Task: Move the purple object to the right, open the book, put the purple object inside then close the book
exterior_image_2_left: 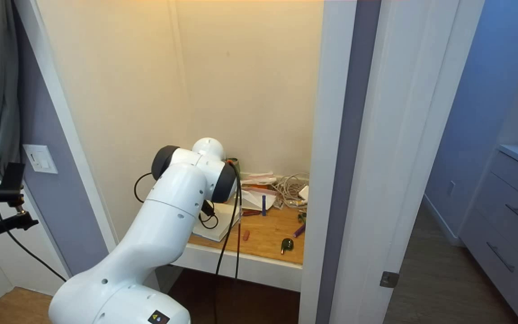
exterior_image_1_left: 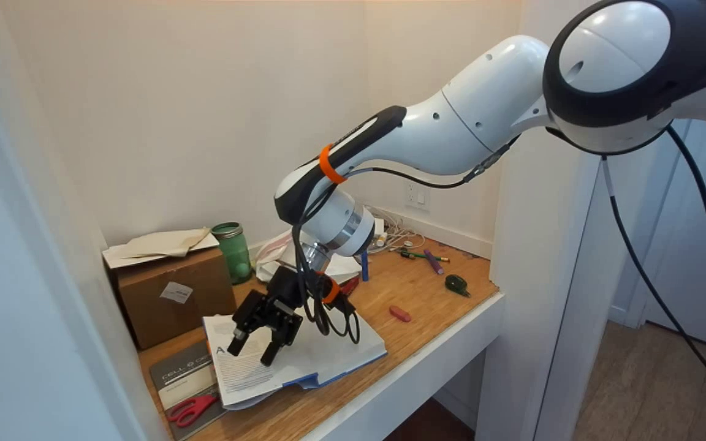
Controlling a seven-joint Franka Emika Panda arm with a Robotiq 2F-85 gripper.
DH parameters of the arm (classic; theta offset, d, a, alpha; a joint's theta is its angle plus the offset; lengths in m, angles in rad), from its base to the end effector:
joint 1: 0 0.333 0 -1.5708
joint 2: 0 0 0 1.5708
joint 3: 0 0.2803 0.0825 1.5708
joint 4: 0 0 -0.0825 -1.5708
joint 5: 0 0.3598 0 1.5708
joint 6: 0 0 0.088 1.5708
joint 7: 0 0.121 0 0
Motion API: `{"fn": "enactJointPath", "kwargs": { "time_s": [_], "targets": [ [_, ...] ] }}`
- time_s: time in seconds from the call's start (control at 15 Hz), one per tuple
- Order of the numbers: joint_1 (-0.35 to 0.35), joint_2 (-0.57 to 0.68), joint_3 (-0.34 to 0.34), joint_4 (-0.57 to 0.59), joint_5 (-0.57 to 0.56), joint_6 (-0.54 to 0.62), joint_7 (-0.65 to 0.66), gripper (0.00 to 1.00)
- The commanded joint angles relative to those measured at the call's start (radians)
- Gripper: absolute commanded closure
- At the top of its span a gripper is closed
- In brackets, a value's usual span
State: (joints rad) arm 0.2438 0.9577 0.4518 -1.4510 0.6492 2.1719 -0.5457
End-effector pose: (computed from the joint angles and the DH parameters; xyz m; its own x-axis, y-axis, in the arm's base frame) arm 0.5178 0.4153 0.1411 0.8064 0.5902 0.0375 0.3954 -0.4910 -0.7763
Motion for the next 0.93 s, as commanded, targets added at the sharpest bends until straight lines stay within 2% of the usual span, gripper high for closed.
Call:
{"fn": "enactJointPath", "kwargs": {
  "time_s": [0.0, 0.6, 0.87],
  "targets": [
    [0.015, 0.035, -0.007, 0.06, -0.06, -0.018, 0.033, 0.0],
    [-0.011, -0.109, -0.016, 0.013, -0.179, 0.02, 0.057, 0.0],
    [0.0, -0.174, -0.096, -0.03, -0.322, 0.083, 0.069, 0.0]
  ]
}}
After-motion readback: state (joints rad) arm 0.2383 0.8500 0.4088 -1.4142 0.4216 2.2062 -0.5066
